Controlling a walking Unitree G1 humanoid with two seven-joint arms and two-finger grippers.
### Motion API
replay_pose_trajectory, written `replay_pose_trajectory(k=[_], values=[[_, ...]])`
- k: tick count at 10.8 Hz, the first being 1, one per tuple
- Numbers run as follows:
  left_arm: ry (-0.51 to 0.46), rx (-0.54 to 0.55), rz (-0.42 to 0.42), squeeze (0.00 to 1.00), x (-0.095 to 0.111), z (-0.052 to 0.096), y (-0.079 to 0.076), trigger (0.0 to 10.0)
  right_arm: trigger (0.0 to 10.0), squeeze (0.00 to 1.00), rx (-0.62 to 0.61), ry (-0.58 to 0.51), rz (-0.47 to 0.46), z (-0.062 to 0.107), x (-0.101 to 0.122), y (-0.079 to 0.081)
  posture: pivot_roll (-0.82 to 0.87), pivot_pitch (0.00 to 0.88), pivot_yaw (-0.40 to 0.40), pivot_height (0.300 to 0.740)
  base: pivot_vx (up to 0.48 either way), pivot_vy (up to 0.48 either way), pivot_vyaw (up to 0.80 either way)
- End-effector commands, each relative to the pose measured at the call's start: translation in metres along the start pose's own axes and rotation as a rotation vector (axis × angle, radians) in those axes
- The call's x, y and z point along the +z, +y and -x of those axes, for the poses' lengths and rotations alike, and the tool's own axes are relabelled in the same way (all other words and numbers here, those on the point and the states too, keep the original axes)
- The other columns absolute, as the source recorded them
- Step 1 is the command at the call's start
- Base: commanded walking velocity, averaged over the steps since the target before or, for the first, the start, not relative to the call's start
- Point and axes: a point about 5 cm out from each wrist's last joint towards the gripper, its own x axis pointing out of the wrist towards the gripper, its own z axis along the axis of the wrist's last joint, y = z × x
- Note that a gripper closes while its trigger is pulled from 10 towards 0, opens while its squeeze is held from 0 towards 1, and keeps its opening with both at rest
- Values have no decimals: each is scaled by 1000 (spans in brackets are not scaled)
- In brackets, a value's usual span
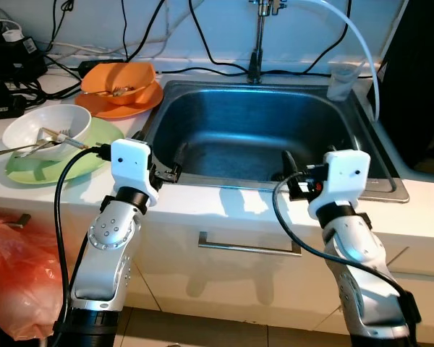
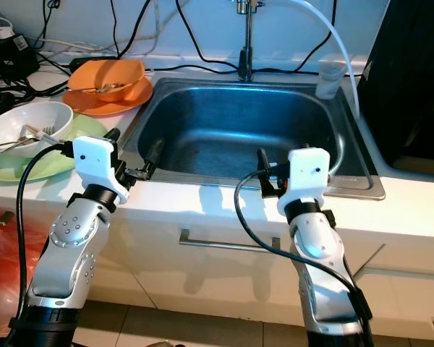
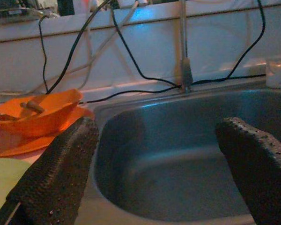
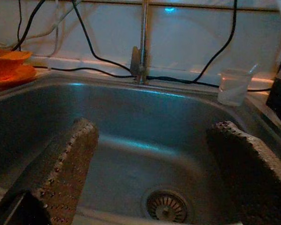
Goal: Kitchen organization
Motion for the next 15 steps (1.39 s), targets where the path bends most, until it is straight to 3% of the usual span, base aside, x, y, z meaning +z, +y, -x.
replay_pose_trajectory(k=[1, 8, 15], values=[[-2, -6, -1, 0, 2, 1, 0, 10000, 10000, 0, -6, 3, -5, 1, 2, -2, -50, 0, 46, 740, 0, 0, 0], [-9, -21, 16, 0, 6, -5, -3, 10000, 10000, 0, 10, 1, -7, -1, 3, 4, -52, 0, 50, 740, 0, 0, 0], [-7, -18, 3, 0, 6, -5, 0, 10000, 10000, 0, 10, 0, -11, -2, 4, 6, -55, 0, 54, 740, 0, 371, 0]])
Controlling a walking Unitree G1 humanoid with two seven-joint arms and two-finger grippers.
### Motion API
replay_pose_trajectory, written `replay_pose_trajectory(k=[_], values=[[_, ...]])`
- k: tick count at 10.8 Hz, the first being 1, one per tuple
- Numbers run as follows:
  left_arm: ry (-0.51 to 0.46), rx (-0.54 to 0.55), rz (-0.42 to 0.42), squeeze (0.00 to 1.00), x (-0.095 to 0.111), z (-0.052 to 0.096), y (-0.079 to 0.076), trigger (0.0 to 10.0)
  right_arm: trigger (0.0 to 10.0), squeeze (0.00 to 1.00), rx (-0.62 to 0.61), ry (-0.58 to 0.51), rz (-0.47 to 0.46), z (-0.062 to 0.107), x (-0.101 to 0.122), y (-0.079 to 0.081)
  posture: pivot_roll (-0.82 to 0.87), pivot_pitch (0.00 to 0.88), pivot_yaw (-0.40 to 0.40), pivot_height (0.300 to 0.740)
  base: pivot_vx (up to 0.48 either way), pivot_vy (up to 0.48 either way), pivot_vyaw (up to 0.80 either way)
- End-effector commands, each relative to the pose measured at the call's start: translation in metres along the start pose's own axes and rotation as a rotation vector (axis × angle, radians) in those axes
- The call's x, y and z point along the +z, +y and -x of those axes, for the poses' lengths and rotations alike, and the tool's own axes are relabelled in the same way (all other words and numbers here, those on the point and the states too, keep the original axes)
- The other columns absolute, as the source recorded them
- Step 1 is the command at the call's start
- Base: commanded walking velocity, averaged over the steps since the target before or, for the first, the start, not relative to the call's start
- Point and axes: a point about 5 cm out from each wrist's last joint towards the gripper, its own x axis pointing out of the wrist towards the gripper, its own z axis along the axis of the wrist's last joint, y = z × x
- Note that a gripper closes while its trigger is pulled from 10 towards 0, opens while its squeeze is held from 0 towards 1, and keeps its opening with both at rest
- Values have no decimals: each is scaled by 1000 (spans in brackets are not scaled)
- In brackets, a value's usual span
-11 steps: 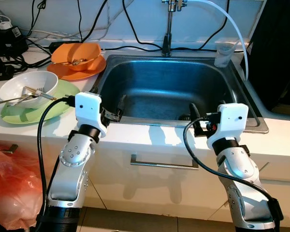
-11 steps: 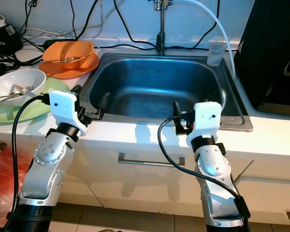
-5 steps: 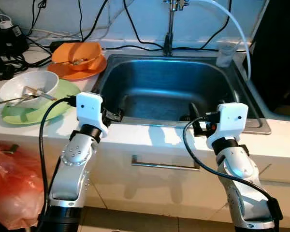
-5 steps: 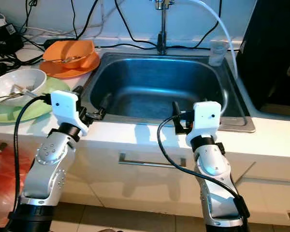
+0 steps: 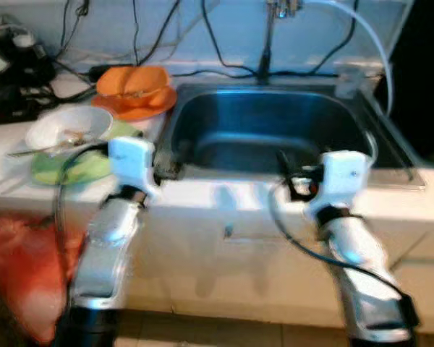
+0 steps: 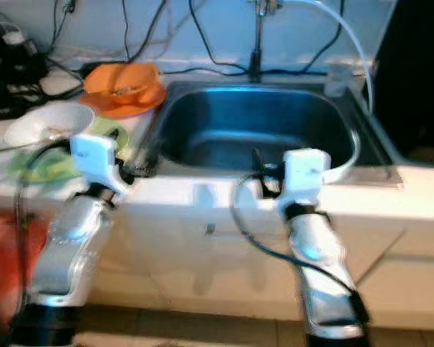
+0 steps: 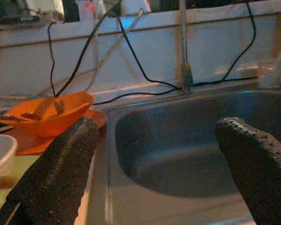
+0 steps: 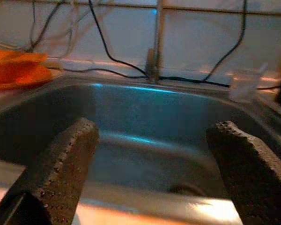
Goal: Kitchen organization
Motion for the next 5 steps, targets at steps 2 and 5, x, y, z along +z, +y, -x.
replay_pose_trajectory(k=[2, 5], values=[[0, -8, -17, 0, 4, -3, 4, 10000, 10000, 0, 3, -6, -7, -1, 3, 4, -57, 0, 57, 740, 0, 0, 0], [-12, -25, -8, 0, 6, -5, -1, 10000, 10000, 0, 2, -7, -7, -1, 2, 5, -58, 0, 60, 740, 0, 0, 0]])
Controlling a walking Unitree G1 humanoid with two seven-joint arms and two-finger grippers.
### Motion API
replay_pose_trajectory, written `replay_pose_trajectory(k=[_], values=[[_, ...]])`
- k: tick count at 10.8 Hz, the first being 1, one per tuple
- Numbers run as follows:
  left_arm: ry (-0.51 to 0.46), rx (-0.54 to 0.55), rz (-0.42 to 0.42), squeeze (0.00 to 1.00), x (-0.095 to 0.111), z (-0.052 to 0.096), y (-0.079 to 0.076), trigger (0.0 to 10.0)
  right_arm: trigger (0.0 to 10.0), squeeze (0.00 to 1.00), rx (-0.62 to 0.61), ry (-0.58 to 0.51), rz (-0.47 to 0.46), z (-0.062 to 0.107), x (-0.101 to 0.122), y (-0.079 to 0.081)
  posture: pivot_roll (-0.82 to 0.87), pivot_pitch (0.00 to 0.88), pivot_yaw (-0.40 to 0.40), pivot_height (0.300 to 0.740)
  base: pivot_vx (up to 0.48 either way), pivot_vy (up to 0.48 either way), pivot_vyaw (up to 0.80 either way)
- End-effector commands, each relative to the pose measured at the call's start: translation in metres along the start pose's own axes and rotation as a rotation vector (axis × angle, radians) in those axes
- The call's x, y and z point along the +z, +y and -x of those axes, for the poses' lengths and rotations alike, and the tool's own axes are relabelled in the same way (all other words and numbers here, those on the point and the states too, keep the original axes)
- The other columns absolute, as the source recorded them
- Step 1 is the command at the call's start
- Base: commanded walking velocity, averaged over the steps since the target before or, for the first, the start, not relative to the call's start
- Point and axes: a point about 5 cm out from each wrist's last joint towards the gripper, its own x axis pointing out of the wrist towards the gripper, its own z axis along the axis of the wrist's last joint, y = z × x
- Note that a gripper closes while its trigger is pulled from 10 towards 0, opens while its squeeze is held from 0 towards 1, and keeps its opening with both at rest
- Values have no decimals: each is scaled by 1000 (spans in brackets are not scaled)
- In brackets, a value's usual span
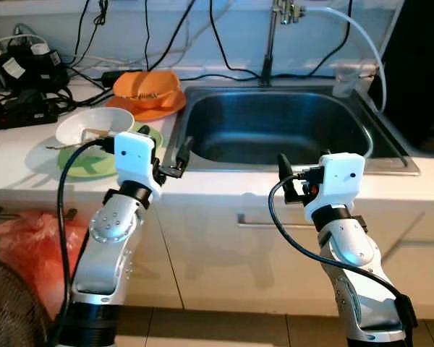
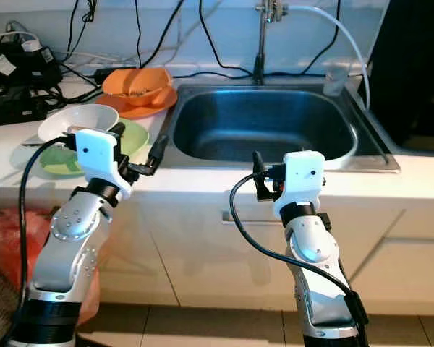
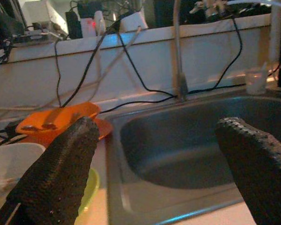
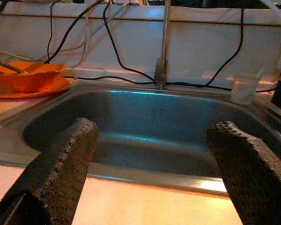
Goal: Kitchen organization
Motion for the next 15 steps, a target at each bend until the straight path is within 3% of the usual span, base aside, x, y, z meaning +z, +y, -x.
replay_pose_trajectory(k=[1, 11, 12, 15], values=[[-6, -1, 1, 0, 2, -3, -1, 10000, 10000, 0, -10, -11, 4, -2, 3, -1, -59, 0, 62, 740, 0, 0, 0], [-16, 60, -7, 0, 4, -6, 5, 10000, 10000, 0, 22, -21, 24, -4, 3, 2, -61, 0, 62, 740, 83, 0, 53], [-16, 88, -14, 0, 5, -6, 11, 10000, 10000, 0, 28, -24, 28, -4, 4, 2, -60, 0, 61, 740, 0, 0, 0], [-30, 107, -32, 0, 8, -6, 15, 10000, 10000, 0, 37, -28, 33, -5, 4, 3, -58, 0, 57, 740, 321, 0, 0]])
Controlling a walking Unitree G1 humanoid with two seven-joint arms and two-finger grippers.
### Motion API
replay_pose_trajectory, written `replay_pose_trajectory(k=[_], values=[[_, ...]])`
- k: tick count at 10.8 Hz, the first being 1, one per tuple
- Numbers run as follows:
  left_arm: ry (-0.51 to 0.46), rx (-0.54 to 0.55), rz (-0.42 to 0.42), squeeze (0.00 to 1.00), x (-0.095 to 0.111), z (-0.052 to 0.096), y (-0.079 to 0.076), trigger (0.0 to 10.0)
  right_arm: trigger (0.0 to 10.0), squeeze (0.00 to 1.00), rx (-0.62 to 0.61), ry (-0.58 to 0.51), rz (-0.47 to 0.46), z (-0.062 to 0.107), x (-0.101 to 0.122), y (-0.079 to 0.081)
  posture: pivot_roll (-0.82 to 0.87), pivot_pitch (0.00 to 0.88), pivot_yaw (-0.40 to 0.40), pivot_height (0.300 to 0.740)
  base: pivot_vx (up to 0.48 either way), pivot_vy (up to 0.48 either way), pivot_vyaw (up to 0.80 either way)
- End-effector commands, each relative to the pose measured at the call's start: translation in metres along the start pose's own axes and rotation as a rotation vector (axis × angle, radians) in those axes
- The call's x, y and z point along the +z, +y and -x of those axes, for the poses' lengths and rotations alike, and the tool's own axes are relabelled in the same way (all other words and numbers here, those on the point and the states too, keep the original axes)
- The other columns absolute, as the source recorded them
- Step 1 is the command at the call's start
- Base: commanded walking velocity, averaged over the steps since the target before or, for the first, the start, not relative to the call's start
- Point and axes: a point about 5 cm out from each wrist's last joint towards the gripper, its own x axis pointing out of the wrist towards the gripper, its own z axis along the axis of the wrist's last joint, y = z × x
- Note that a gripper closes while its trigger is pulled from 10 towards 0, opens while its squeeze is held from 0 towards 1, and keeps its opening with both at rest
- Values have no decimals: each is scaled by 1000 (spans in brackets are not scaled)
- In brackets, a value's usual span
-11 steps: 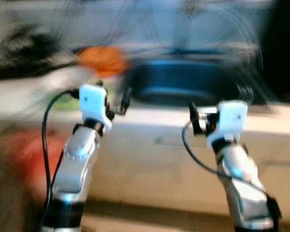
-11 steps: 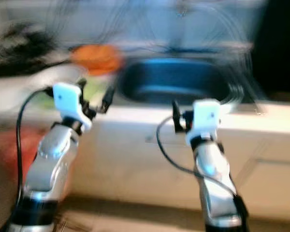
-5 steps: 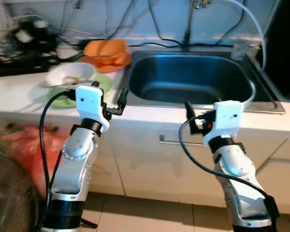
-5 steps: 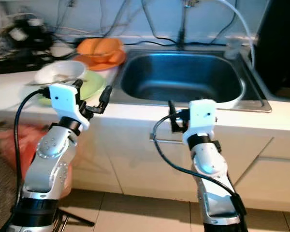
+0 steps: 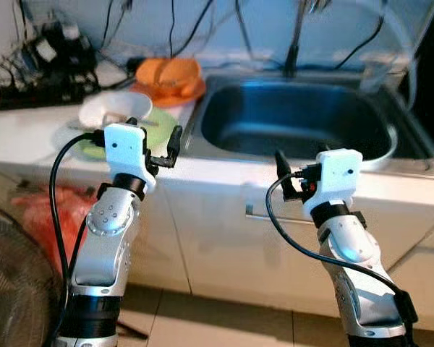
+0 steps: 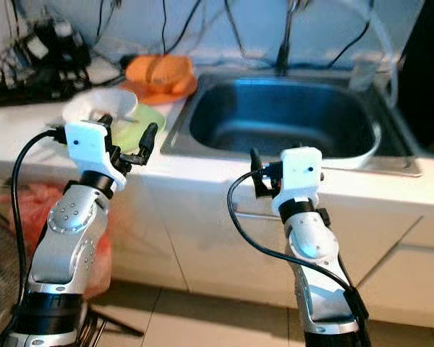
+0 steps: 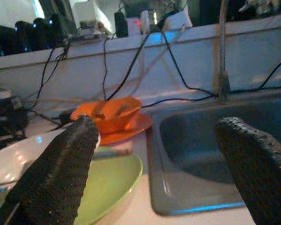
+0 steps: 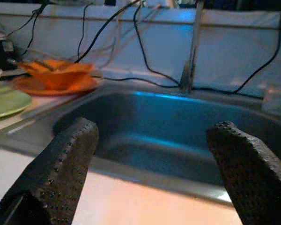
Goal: Kitchen organization
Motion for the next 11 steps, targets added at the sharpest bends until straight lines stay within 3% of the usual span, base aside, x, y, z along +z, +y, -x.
replay_pose_trajectory(k=[1, 7, 11], values=[[-6, 14, -12, 0, 1, -1, 2, 10000, 10000, 0, 14, 0, 8, -1, 0, 2, -58, 0, 58, 740, 322, 240, 0], [-40, 32, -1, 0, 6, -3, 3, 10000, 10000, 0, 18, -2, 11, -2, -1, 3, -56, 0, 61, 740, 313, 180, 0], [-38, 16, -16, 0, 5, -2, 1, 10000, 10000, 0, 19, -3, 8, -2, -1, 5, -56, 0, 64, 740, 0, 0, 0]])
